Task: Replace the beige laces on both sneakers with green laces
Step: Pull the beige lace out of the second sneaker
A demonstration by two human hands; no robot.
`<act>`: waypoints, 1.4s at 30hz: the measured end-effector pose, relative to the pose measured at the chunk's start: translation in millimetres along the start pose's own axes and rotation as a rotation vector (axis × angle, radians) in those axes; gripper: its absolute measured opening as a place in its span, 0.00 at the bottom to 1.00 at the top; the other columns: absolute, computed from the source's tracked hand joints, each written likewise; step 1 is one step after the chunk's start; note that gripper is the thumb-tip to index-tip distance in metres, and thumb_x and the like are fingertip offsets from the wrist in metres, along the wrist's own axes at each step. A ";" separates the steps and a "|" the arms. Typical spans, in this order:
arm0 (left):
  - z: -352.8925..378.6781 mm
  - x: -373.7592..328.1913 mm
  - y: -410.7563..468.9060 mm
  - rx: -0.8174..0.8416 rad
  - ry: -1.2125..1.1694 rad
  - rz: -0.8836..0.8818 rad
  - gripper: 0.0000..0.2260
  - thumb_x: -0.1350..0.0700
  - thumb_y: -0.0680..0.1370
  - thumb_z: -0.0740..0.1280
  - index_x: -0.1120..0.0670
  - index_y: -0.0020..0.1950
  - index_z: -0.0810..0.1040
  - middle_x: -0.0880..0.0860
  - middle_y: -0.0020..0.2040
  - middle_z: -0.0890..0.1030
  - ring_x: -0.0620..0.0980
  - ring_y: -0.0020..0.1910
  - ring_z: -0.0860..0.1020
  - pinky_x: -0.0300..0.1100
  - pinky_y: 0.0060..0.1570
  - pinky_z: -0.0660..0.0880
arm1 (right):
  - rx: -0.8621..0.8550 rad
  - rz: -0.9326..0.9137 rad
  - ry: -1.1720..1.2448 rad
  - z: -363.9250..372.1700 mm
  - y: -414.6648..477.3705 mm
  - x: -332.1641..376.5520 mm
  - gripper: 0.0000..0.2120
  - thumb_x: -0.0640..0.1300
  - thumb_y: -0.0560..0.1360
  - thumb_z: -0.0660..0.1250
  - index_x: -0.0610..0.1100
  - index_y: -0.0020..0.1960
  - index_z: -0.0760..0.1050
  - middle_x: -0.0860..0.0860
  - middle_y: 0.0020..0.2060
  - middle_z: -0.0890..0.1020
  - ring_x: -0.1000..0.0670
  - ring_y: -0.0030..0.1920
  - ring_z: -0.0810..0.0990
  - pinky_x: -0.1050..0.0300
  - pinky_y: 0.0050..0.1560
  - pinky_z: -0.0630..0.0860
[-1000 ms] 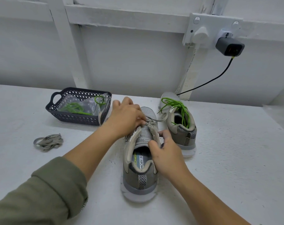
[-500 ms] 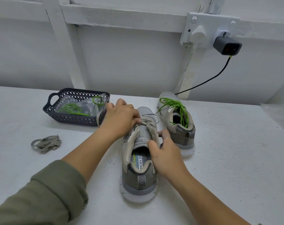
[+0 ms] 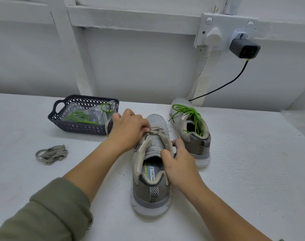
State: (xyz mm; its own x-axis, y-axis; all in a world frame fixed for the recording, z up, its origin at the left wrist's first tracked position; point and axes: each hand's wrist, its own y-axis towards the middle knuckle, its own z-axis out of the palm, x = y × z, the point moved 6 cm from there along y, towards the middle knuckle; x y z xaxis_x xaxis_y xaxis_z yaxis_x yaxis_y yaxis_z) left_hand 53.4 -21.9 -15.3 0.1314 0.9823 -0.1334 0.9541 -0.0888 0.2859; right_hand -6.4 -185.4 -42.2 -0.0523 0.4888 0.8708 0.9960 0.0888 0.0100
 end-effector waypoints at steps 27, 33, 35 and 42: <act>19.4 -27.3 104.9 0.240 -0.347 0.058 0.17 0.44 0.79 0.63 0.41 0.68 0.70 0.43 0.63 0.76 0.52 0.66 0.63 0.47 0.58 0.59 | 0.132 -0.062 -0.405 -109.8 133.6 25.2 0.12 0.58 0.74 0.68 0.52 0.51 0.78 0.52 0.40 0.76 0.54 0.38 0.75 0.59 0.36 0.70; 38.5 -52.3 119.7 0.475 -0.259 0.141 0.21 0.43 0.79 0.62 0.34 0.72 0.63 0.49 0.71 0.65 0.56 0.70 0.57 0.54 0.67 0.54 | 0.227 -0.042 -0.478 -102.7 153.7 16.8 0.11 0.56 0.73 0.69 0.50 0.50 0.80 0.54 0.41 0.80 0.56 0.42 0.78 0.61 0.40 0.74; 38.8 -56.0 123.1 0.480 -0.293 0.154 0.17 0.44 0.79 0.62 0.33 0.68 0.68 0.47 0.71 0.65 0.55 0.70 0.56 0.54 0.68 0.53 | 0.232 -0.048 -0.464 -102.3 156.0 15.5 0.08 0.53 0.74 0.69 0.50 0.48 0.80 0.55 0.40 0.80 0.56 0.41 0.77 0.61 0.38 0.73; 17.5 -64.1 118.5 0.370 -0.374 0.191 0.06 0.46 0.79 0.64 0.42 0.54 0.78 0.44 0.58 0.77 0.49 0.64 0.68 0.50 0.61 0.57 | 0.249 -0.128 -0.362 -103.2 152.3 13.6 0.03 0.48 0.77 0.67 0.50 0.47 0.79 0.54 0.36 0.77 0.57 0.33 0.72 0.61 0.35 0.67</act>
State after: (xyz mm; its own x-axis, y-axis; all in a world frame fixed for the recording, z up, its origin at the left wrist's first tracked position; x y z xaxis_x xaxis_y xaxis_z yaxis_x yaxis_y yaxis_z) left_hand 162.8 -98.3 10.5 0.3330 0.8236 -0.4591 0.9261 -0.3772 -0.0050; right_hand 152.0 -254.8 21.8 -0.2402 0.7282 0.6419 0.9343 0.3530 -0.0508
